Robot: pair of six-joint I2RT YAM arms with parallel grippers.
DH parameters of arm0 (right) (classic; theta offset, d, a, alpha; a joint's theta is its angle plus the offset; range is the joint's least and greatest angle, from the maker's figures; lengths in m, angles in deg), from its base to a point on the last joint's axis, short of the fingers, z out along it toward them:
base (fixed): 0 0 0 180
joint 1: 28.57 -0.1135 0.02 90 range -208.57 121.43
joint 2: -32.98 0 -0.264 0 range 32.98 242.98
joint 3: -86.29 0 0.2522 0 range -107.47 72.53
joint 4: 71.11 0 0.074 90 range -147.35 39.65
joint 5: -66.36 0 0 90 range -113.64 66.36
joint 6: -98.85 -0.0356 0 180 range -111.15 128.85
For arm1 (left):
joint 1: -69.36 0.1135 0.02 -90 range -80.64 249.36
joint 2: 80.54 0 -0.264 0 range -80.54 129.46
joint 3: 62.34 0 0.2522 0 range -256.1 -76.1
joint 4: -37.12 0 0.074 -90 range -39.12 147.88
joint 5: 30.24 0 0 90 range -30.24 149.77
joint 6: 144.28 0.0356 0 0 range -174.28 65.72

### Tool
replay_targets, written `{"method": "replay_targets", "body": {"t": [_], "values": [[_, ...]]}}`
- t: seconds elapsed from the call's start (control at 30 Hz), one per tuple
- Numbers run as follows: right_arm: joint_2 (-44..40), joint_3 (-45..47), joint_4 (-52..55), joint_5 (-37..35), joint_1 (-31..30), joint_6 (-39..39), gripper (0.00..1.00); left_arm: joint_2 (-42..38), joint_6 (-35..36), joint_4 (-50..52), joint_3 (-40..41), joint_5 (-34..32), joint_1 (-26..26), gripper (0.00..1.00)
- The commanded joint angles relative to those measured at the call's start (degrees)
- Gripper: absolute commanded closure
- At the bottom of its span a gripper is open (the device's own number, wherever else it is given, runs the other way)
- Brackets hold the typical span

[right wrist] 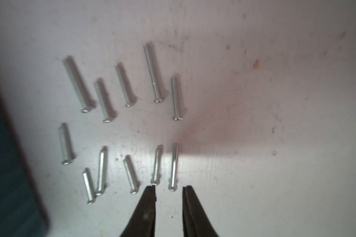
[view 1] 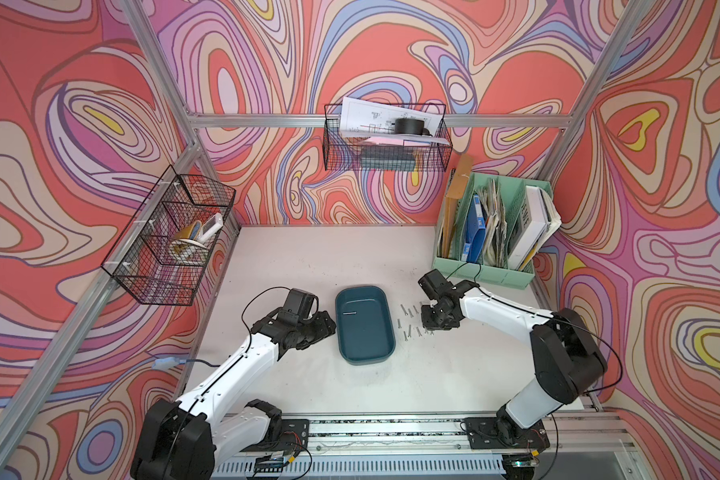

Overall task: Take out the screws from the storage box
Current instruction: Place the screw at the center of the board, then pick up the screw from the storage box.

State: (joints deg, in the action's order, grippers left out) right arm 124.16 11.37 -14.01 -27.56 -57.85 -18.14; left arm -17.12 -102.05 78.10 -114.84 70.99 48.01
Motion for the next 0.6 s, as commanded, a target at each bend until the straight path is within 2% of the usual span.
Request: {"method": "replay_targets", "body": {"t": [0.0, 0.13, 0.27, 0.43, 0.57], "values": [[-6.34, -4.66, -1.88, 4.78, -0.43, 4.43, 0.74, -1.08, 1.1, -0.66, -0.34, -0.72, 0.17, 0.31], [-5.35, -10.53, -3.56, 5.32, -6.54, 10.2, 0.74, -2.32, 0.34, -0.82, 0.6, -2.63, 0.24, 0.31], [6.16, -20.78, -0.61, 3.98, -12.5, 13.95, 0.74, -4.45, -0.24, -1.52, 1.76, -4.33, 0.17, 0.3], [21.68, -29.32, -3.87, 7.24, -14.49, 15.86, 0.74, -6.82, -1.36, 2.11, 2.21, -8.37, 0.36, 0.28], [28.52, -34.17, -4.51, 6.89, -14.79, 16.65, 0.7, -9.26, -1.94, 3.72, 3.07, -8.85, 0.4, 0.27]]}}
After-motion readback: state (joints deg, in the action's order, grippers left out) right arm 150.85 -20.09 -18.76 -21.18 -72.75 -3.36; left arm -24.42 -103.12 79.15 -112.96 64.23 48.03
